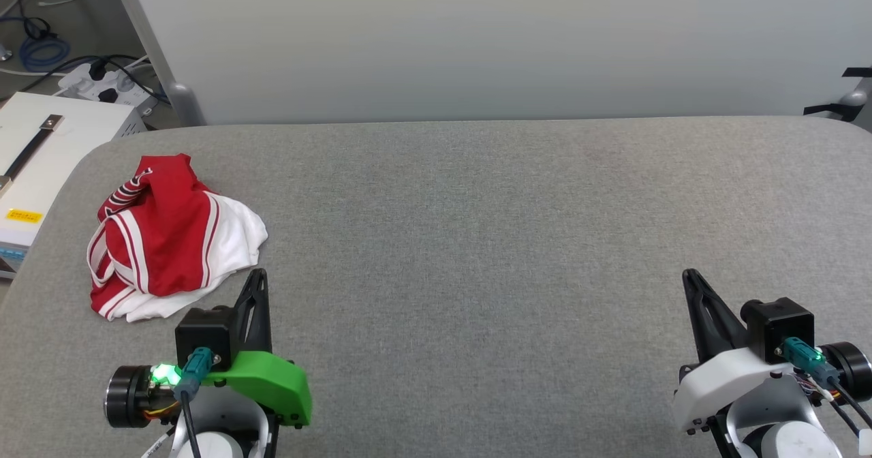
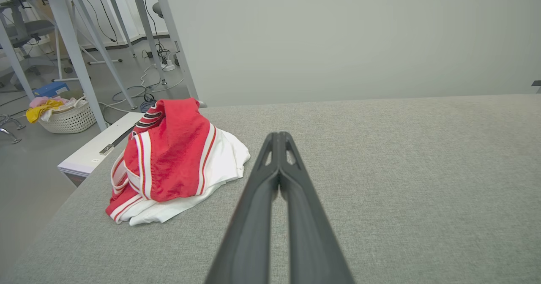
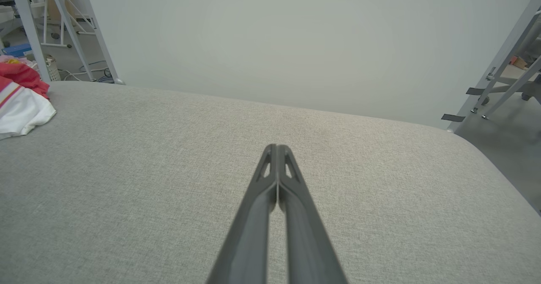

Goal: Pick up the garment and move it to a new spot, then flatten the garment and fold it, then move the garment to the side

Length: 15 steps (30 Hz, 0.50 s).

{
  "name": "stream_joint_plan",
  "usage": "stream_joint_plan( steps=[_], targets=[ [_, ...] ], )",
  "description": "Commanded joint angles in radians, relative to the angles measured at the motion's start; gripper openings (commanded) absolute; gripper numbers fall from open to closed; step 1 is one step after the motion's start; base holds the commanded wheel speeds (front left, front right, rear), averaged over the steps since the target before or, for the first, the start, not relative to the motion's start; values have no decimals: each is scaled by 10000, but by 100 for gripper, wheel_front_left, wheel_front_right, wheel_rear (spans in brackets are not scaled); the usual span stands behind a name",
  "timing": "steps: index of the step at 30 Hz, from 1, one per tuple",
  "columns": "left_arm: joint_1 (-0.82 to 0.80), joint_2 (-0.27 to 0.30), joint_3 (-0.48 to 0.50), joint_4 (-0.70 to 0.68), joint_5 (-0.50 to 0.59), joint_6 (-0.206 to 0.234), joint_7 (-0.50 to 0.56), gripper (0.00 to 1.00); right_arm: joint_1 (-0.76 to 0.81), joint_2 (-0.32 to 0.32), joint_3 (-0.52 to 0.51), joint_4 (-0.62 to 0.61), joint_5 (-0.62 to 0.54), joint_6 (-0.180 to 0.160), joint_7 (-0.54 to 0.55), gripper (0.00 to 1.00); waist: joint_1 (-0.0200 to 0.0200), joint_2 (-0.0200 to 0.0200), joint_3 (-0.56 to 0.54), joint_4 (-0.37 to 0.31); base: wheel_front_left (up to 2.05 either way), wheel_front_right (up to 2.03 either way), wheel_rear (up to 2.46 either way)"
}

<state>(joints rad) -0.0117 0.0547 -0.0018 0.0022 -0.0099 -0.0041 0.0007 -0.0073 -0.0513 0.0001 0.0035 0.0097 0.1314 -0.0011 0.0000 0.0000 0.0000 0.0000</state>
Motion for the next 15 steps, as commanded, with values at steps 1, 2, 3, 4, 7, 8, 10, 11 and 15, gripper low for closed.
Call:
stream_joint_plan(
  steps=[1,2,3,4,7,8,10,11,15],
  targets=[
    [117,-45,18,-22,99,41,-7,0,73,11,-1,-35,-97,-7,11,0,0,0,0,0,0,0,0],
    [117,-45,18,-22,99,41,-7,0,73,11,-1,-35,-97,-7,11,0,0,0,0,0,0,0,0],
    [117,-45,18,-22,99,41,-7,0,73,11,-1,-35,-97,-7,11,0,0,0,0,0,0,0,0],
    [117,-45,18,-22,99,41,-7,0,73,11,-1,-35,-97,-7,11,0,0,0,0,0,0,0,0],
    [117,-45,18,-22,99,41,-7,0,73,11,-1,-35,-97,-7,11,0,0,0,0,0,0,0,0],
    [117,-45,18,-22,99,41,-7,0,73,11,-1,-35,-97,-7,11,0,0,0,0,0,0,0,0],
    [117,-45,18,-22,99,41,-7,0,73,11,-1,-35,-97,-7,11,0,0,0,0,0,0,0,0],
    [117,-45,18,-22,99,41,-7,0,73,11,-1,-35,-97,-7,11,0,0,0,0,0,0,0,0],
    [117,-45,18,-22,99,41,-7,0,73,11,-1,-35,-97,-7,11,0,0,0,0,0,0,0,0]
  ],
)
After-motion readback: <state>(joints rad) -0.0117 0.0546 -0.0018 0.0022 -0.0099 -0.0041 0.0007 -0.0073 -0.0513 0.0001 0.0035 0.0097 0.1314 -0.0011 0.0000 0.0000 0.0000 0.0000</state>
